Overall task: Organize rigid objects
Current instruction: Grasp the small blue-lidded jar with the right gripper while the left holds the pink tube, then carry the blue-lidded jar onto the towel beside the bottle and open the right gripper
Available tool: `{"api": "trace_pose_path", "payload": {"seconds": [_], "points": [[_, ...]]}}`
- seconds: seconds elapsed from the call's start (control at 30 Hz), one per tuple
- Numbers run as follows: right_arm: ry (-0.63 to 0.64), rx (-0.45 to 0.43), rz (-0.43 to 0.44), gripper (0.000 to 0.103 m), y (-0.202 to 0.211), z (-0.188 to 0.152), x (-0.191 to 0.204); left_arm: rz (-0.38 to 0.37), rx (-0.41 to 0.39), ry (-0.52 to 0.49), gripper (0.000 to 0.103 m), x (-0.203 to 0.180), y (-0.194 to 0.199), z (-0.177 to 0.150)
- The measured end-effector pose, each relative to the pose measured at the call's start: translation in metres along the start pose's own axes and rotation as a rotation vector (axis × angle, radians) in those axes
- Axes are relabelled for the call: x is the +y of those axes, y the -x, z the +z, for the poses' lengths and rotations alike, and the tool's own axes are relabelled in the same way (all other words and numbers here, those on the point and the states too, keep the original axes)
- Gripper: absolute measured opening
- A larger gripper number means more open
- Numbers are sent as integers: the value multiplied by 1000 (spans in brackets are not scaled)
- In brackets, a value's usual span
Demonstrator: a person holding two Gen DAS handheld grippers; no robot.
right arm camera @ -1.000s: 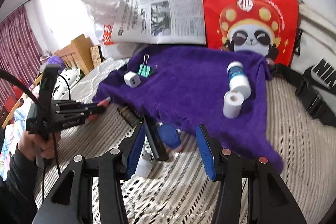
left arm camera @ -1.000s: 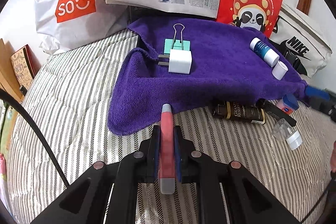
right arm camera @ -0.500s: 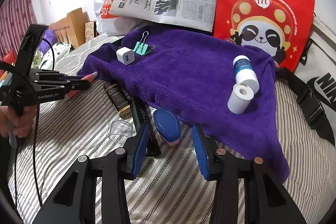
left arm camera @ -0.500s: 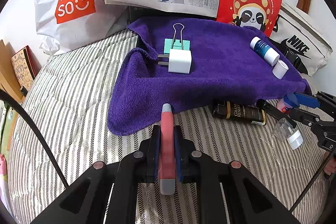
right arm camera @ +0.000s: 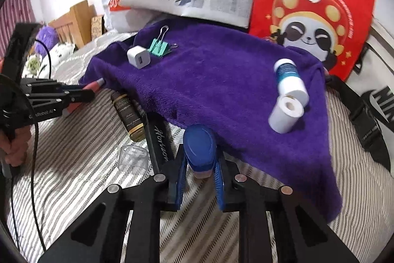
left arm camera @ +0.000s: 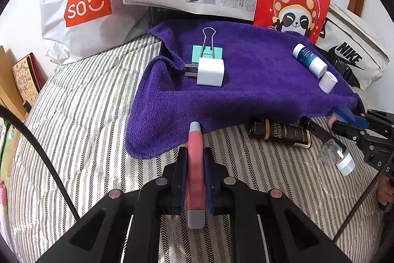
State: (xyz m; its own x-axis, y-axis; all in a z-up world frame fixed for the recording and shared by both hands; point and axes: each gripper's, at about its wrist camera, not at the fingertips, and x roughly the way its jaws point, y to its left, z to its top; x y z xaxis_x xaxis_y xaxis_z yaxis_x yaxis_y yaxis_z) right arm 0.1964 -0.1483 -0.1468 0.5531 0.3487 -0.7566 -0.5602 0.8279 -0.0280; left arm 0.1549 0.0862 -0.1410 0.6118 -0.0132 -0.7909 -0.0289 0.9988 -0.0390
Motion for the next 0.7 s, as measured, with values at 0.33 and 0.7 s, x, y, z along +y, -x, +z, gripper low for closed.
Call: {"api": "trace_pose_path", "payload": {"seconds": [0.33,0.7], "points": [[-7,39,-15,21,-14,-2,0,23,0,-19,13,-5,-1,1],[-1,35,-21,20,-14,-2,0,37,0,-31,13,-8,-2,1]]}}
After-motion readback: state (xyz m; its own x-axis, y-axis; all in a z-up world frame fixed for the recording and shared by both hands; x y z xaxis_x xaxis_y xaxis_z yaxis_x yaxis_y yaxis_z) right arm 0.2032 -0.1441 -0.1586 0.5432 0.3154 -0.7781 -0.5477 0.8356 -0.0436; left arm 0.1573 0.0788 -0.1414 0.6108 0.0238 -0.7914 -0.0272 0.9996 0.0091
